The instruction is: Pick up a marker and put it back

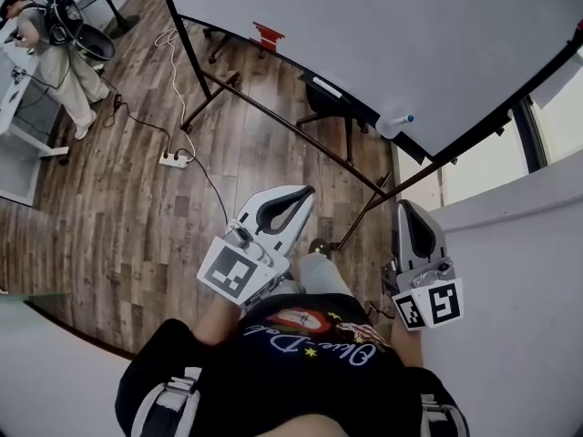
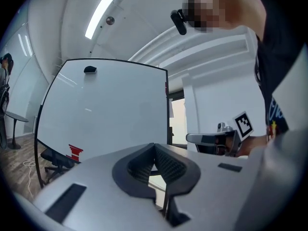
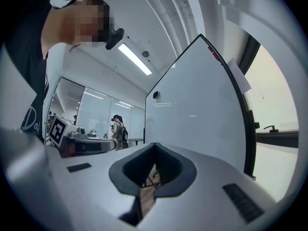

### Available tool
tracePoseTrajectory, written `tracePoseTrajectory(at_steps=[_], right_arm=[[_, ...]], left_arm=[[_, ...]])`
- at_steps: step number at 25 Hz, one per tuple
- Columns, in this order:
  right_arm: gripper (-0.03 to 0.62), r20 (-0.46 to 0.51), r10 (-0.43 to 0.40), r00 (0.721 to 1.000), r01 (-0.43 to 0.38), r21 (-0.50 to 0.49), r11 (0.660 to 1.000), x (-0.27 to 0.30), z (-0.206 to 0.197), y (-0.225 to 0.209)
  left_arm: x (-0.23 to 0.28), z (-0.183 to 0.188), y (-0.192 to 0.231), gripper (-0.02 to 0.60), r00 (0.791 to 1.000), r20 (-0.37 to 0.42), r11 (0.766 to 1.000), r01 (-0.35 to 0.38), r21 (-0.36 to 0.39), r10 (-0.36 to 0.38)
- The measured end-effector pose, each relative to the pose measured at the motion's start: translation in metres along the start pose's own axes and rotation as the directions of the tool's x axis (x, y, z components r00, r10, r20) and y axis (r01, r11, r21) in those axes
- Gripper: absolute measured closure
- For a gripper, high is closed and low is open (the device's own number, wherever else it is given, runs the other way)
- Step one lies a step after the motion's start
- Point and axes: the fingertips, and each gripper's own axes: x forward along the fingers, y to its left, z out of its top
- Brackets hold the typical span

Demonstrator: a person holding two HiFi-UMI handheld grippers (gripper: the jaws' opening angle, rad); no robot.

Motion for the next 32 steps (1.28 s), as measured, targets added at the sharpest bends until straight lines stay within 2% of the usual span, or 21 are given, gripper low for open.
tracePoseTrajectory(at_steps=[4, 7, 11, 21, 32], right_arm=[[0.594, 0.021, -0.027, 0.999, 0.027, 0.018, 0.999, 0.009, -0.001, -0.02], [0.594, 0.049, -0.044, 0.998, 0.043, 0.026, 0.999, 0.019, 0.001, -0.036], [0.594, 0.056, -0.059, 0.997, 0.057, 0.028, 0.998, 0.029, 0.001, -0.055], [0.594, 0.051, -0.126, 0.991, 0.123, 0.048, 0.991, 0.039, -0.006, -0.109], [0.594, 0.052, -0.142, 0.989, 0.138, 0.068, 0.988, 0.061, -0.015, -0.158]], left_arm=[[0.01, 0.005, 0.008, 0.578, 1.0, 0.019, 1.0, 0.006, 0.026, -0.007], [0.02, 0.002, 0.018, 0.578, 1.0, -0.02, 0.999, -0.014, 0.038, 0.014], [0.039, 0.005, 0.028, 0.578, 1.0, -0.027, 0.999, -0.014, 0.04, 0.015], [0.113, -0.001, 0.033, 0.578, 0.996, -0.048, 0.995, 0.081, 0.056, -0.079], [0.179, -0.007, 0.036, 0.578, 0.989, -0.06, 0.988, 0.136, 0.07, -0.132]])
